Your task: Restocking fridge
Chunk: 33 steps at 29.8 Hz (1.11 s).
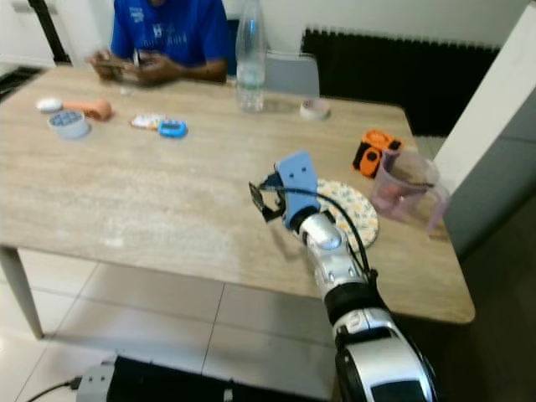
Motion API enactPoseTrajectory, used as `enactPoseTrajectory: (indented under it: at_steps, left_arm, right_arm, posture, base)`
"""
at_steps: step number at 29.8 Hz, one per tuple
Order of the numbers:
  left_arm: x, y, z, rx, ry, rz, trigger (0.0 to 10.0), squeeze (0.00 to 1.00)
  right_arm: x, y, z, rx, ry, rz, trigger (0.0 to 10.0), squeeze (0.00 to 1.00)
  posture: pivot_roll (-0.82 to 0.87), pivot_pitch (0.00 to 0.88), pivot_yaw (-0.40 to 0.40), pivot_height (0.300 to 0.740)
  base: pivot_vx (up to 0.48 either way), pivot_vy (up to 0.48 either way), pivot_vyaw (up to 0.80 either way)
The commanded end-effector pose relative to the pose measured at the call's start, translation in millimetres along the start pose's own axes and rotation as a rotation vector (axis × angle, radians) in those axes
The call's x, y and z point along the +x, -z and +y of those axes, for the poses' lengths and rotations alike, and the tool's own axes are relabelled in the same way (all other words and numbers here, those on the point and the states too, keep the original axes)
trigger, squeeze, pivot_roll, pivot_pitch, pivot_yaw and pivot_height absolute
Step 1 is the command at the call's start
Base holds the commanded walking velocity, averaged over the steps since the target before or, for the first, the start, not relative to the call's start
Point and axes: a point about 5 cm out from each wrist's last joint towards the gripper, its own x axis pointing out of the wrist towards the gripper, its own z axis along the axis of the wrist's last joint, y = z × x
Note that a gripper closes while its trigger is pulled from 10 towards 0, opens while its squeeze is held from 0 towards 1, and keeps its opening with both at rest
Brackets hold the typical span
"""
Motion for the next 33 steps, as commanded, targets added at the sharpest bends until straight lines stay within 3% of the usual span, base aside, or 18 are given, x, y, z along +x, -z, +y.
enactPoseTrajectory:
  at_steps: [1, 8, 10, 18, 26, 27, 33]
  left_arm:
    - [0.9, 3.0, -7.1, 0.004, 0.009, 0.017, 10.0, 0.00]
    - [1.5, 4.5, -12.0, 0.006, 0.013, 0.023, 10.0, 0.00]
    - [1.6, 4.8, -13.1, 0.006, 0.015, 0.024, 10.0, 0.00]
    - [0.3, 8.4, -8.1, 0.011, 0.010, 0.027, 10.0, 0.00]
    - [-5.2, 18.5, 12.2, 0.016, -0.017, 0.045, 10.0, 0.00]
    - [-7.2, 22.0, 18.0, 0.015, -0.025, 0.050, 10.0, 0.00]
    - [-7.8, 22.7, 20.1, 0.011, -0.029, 0.050, 10.0, 0.00]
  right_arm:
    - [-2.2, 2.2, -2.4, -0.002, 0.003, 0.011, 10.0, 0.00]
    - [-4.6, 7.1, 5.1, -0.065, -0.085, 0.046, 10.0, 0.00]
    - [-7.3, 17.2, 11.0, -0.156, -0.165, 0.126, 10.0, 0.00]
    - [-17.3, 38.1, 13.1, -0.322, -0.301, 0.287, 10.0, 0.00]
    - [-23.5, 47.8, -3.4, -0.426, -0.239, 0.397, 10.0, 0.00]
    - [-26.9, 51.8, -12.0, -0.472, -0.192, 0.446, 10.0, 0.00]
    - [-33.6, 57.9, -18.3, -0.512, -0.182, 0.523, 10.0, 0.00]
  posture:
    - [0.00, 0.065, -0.018, 0.740]
    - [0.00, 0.072, -0.018, 0.740]
    - [0.00, 0.079, -0.017, 0.740]
    - [0.00, 0.110, -0.015, 0.740]
    - [0.00, 0.133, -0.015, 0.740]
    - [-0.01, 0.141, -0.016, 0.740]
    - [-0.01, 0.143, -0.015, 0.740]
  base:
    - [0.000, 0.000, 0.00]
    - [0.000, 0.000, 0.00]
    - [0.000, 0.000, 0.00]
    - [0.000, 0.000, 0.00]
    - [0.000, 0.000, 0.00]
    - [0.000, 0.000, 0.00]
    - [0.000, 0.000, 0.00]
